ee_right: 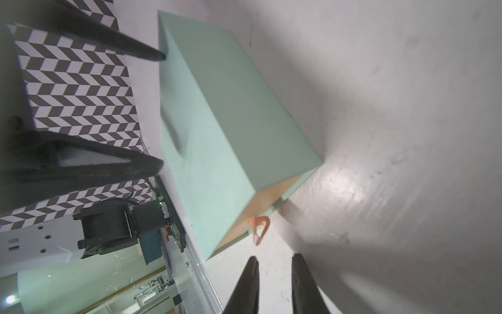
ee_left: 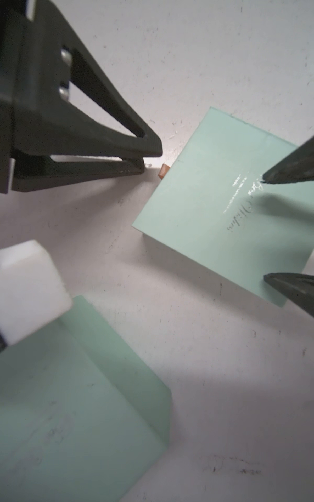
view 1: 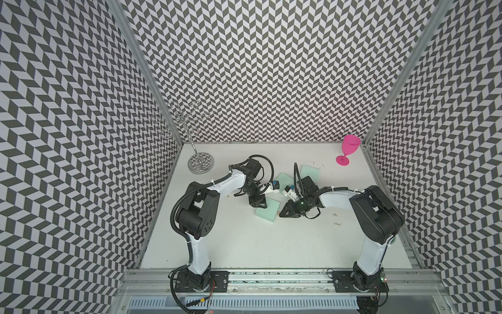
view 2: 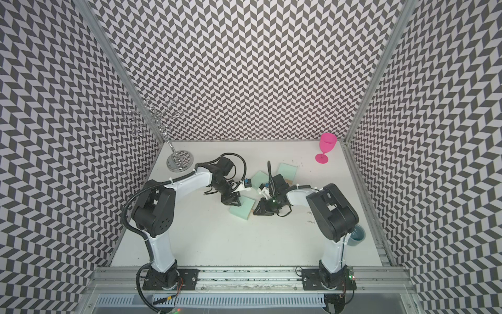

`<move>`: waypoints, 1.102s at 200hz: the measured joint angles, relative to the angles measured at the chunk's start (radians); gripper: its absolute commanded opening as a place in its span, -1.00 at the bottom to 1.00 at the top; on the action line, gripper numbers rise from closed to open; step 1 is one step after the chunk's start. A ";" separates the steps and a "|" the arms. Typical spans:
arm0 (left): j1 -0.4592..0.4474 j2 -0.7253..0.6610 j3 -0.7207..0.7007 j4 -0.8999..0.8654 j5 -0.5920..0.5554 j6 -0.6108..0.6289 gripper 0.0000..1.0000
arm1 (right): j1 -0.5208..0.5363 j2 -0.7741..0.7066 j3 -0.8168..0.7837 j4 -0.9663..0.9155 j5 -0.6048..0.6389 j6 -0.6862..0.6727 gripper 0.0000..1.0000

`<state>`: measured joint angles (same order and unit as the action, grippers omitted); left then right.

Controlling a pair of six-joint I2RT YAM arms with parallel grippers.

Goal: Place the earrings into the drawer-style jewelry box
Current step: Open the drawer in the jewelry box.

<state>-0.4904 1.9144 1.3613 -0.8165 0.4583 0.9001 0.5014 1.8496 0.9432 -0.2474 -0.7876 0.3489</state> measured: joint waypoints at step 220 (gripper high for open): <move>-0.001 -0.022 -0.037 0.043 0.000 -0.002 0.08 | 0.002 0.039 0.015 0.092 -0.024 0.046 -0.63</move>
<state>-0.4915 1.8923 1.3239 -0.7734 0.4580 0.8978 0.5037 1.8889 0.9585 -0.1558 -0.8112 0.3946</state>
